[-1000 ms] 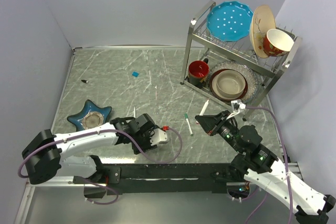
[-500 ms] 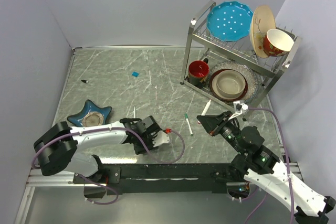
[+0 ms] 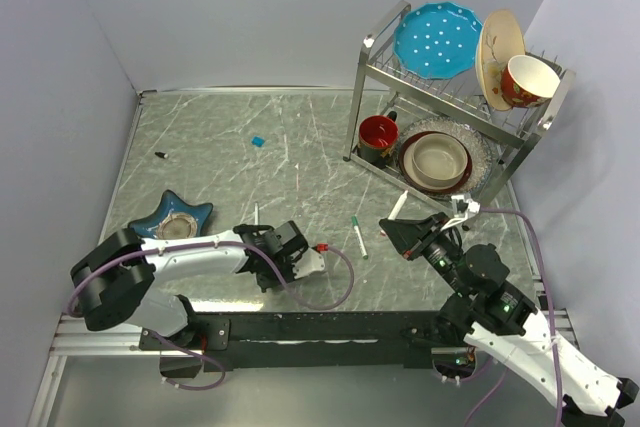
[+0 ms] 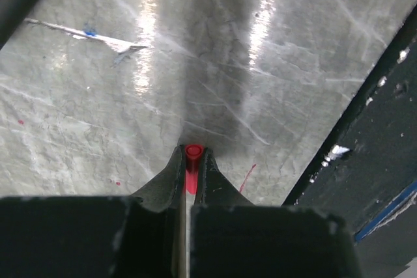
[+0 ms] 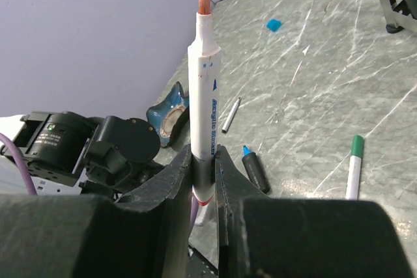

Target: Insert the pens into the pen caps

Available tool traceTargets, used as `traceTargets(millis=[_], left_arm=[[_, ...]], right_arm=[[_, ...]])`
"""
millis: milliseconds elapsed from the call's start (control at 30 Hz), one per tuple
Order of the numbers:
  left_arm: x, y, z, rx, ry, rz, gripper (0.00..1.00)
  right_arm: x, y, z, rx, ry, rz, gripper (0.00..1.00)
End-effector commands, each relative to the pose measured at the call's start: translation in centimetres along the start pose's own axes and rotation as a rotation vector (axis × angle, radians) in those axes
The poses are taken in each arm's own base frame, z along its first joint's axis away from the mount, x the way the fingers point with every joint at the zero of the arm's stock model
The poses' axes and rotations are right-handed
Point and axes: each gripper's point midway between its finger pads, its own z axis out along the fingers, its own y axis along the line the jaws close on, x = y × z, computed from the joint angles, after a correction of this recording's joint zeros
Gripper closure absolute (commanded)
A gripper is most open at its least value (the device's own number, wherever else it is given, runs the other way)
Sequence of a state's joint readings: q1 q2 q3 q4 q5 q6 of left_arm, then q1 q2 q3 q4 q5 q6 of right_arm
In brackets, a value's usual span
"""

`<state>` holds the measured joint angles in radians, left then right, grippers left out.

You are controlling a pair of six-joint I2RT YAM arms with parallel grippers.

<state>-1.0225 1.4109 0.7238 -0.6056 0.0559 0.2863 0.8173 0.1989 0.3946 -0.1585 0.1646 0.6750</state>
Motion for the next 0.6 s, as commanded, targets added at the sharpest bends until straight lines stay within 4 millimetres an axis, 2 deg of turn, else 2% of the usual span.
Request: traceTargets(millis=[0, 100, 167, 267, 333, 400, 533, 567], left_arm=[[-1.5, 2.4, -0.3, -0.141, -0.046, -0.079, 0.99], [-5.3, 3.9, -3.0, -0.206, -0.202, -0.157, 0.99], [-8.7, 4.8, -6.0, -0.208, -0.37, -0.254, 0.99], [-12.5, 6.1, -10.6, -0.166, -0.602, -0.447, 0.99], [-13.1, 7.8, -12.9, -0.153, -0.686, -0.573, 0.99], [-14.4, 8.3, -14.9, -0.096, -0.754, -0.697, 0.99], [-17.4, 7.0, -18.1, 0.103, -0.883, -0.805, 0.99], [-18.3, 5.9, -18.9, 0.2, -0.903, -0.84, 0.99]], right_arm=[[-2.4, 1.3, -0.5, -0.02, -0.062, 0.009, 1.0], [-2.0, 1.3, -0.2, -0.022, -0.043, 0.007, 1.0], [-1.6, 1.5, -0.2, -0.033, -0.027, 0.008, 1.0], [-1.4, 2.0, 0.0, -0.055, -0.006, -0.001, 1.0], [-1.2, 2.3, 0.2, -0.068, 0.009, -0.006, 1.0], [-0.5, 2.8, 0.5, -0.095, 0.042, -0.025, 1.0], [1.5, 4.4, 1.1, -0.192, 0.144, -0.061, 1.0], [2.2, 4.5, 1.5, -0.202, 0.178, -0.062, 1.0]])
